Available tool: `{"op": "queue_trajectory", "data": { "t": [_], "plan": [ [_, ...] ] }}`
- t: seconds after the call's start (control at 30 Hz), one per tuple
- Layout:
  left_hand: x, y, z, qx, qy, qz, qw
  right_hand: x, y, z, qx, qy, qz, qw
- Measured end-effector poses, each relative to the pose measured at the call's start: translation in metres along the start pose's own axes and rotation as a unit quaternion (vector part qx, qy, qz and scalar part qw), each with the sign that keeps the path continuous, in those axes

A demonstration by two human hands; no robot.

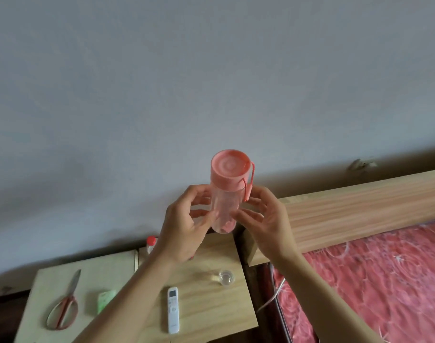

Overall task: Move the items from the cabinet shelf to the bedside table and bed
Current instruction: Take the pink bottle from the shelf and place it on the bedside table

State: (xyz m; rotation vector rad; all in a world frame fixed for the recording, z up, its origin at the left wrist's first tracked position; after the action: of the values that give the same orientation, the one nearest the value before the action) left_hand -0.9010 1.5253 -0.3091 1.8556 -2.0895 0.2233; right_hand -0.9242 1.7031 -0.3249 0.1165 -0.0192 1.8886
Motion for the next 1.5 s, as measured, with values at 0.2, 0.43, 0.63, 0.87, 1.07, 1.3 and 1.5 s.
{"op": "queue_trajectory", "data": {
  "t": [0.2,0.43,0.63,0.87,1.07,1.3,1.5],
  "plan": [
    [-0.020,0.024,0.079,0.003,-0.025,0.028,0.999,-0.003,0.021,-0.072,-0.024,0.000,-0.028,0.999],
    [-0.047,0.036,0.164,0.009,-0.048,0.029,0.998,-0.008,0.034,-0.158,-0.052,0.001,-0.043,0.998],
    [-0.077,0.035,0.243,0.018,-0.064,0.028,0.997,-0.019,0.037,-0.240,-0.066,0.000,-0.048,0.997],
    [-0.117,0.038,0.333,0.029,-0.043,0.044,0.998,-0.022,0.042,-0.327,-0.090,-0.006,-0.054,0.995],
    [-0.143,0.043,0.388,0.044,-0.047,0.036,0.997,-0.016,0.050,-0.390,-0.110,-0.052,-0.052,0.991],
    [-0.162,0.041,0.428,0.062,-0.051,0.025,0.996,-0.015,0.052,-0.441,-0.131,-0.077,-0.052,0.987],
    [-0.168,0.041,0.452,0.081,-0.034,0.010,0.996,-0.020,0.058,-0.468,-0.146,-0.076,-0.051,0.985]
  ]
}}
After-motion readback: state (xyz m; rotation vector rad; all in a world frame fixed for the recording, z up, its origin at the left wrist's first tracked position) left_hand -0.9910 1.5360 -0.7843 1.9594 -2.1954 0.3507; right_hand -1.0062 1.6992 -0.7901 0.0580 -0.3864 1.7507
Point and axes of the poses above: each hand's wrist, its own y-axis towards the middle knuckle, its own x-axis out of the back of the hand, z = x × y, the point moved 9 cm from there along y, towards the middle knuckle, and after that the axes turned 12 degrees about z, right-handed, at the moved point
